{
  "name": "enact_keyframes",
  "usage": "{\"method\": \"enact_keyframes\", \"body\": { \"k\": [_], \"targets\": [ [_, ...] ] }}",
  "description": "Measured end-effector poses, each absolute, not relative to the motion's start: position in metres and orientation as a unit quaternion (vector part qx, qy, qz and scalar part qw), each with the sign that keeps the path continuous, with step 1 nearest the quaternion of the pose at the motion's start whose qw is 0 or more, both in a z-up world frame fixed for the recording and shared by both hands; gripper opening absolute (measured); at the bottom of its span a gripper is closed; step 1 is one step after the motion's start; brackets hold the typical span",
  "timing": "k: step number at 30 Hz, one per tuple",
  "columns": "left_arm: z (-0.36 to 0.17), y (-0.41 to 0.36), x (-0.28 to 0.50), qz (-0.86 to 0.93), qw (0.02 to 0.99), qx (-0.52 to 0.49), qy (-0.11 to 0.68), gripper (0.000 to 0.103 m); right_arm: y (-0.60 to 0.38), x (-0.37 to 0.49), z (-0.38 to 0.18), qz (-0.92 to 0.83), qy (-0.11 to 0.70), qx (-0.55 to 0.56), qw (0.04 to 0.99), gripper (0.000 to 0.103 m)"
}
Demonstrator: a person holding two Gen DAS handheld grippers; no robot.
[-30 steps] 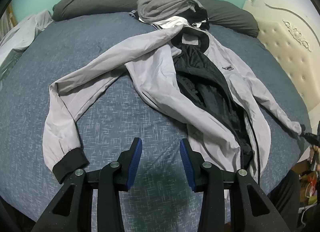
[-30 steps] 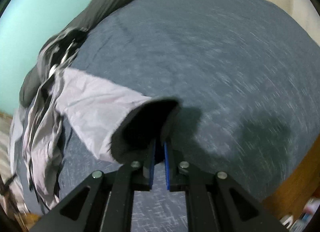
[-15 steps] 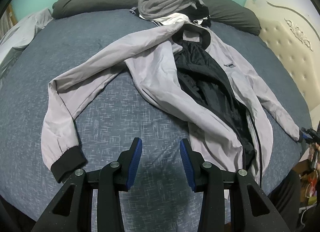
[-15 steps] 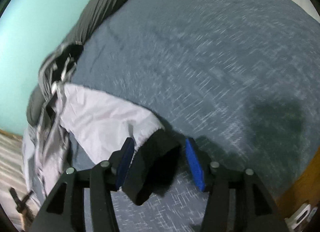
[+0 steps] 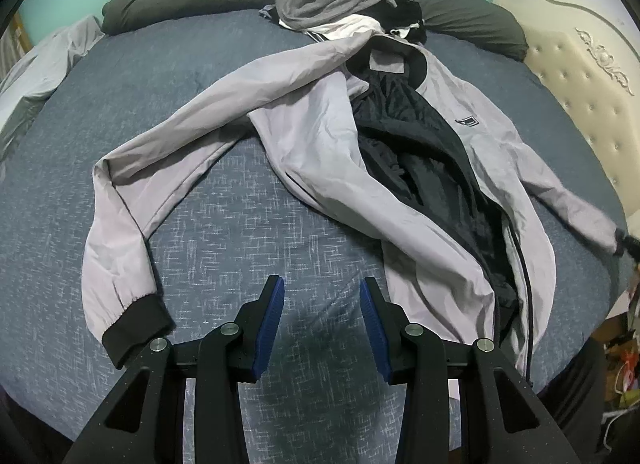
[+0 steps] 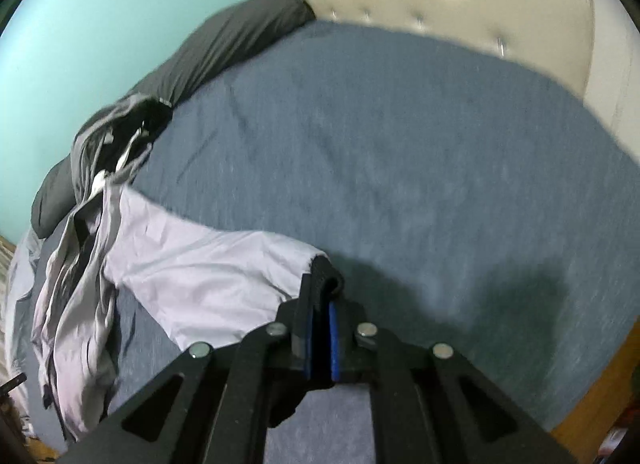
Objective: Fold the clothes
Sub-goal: 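Pull the held sleeve outward across the bed with the right tool and release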
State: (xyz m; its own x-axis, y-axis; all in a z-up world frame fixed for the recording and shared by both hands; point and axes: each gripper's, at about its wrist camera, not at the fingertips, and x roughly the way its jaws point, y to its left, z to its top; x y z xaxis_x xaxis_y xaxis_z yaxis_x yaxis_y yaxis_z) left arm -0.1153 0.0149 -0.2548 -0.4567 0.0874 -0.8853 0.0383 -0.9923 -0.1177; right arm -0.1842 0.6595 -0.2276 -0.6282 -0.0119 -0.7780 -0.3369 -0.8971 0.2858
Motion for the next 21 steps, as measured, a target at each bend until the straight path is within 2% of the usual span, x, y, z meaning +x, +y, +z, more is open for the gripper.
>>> {"method": "enact_keyframes", "body": {
  "k": [6, 9, 12, 13, 16, 21],
  "targets": [
    [-0.253, 0.014, -0.121, 0.850, 0.007, -0.523, -0.066, 0.043, 0.689, -0.230, -0.182, 0.895, 0.176, -0.388, 0.127, 0.005],
    [-0.254, 0.015, -0.123, 0.847, 0.007, -0.527, -0.071, 0.043, 0.696, -0.244, -0.181, 0.886, 0.172, -0.403, 0.151, 0.006],
    [-0.259, 0.016, -0.125, 0.843, 0.012, -0.532, -0.081, 0.043, 0.693, -0.249, -0.183, 0.877, 0.157, -0.416, 0.183, 0.019],
    [-0.261, 0.018, -0.126, 0.842, 0.015, -0.533, -0.082, 0.043, 0.687, -0.249, -0.183, 0.876, 0.147, -0.415, 0.196, 0.021],
    [-0.267, 0.024, -0.128, 0.838, 0.025, -0.539, -0.083, 0.043, 0.665, -0.245, -0.177, 0.885, 0.129, -0.406, 0.189, 0.025],
    [-0.283, 0.042, -0.131, 0.829, 0.051, -0.550, -0.087, 0.043, 0.602, -0.247, -0.184, 0.882, 0.132, -0.444, 0.085, 0.026]
  ]
}}
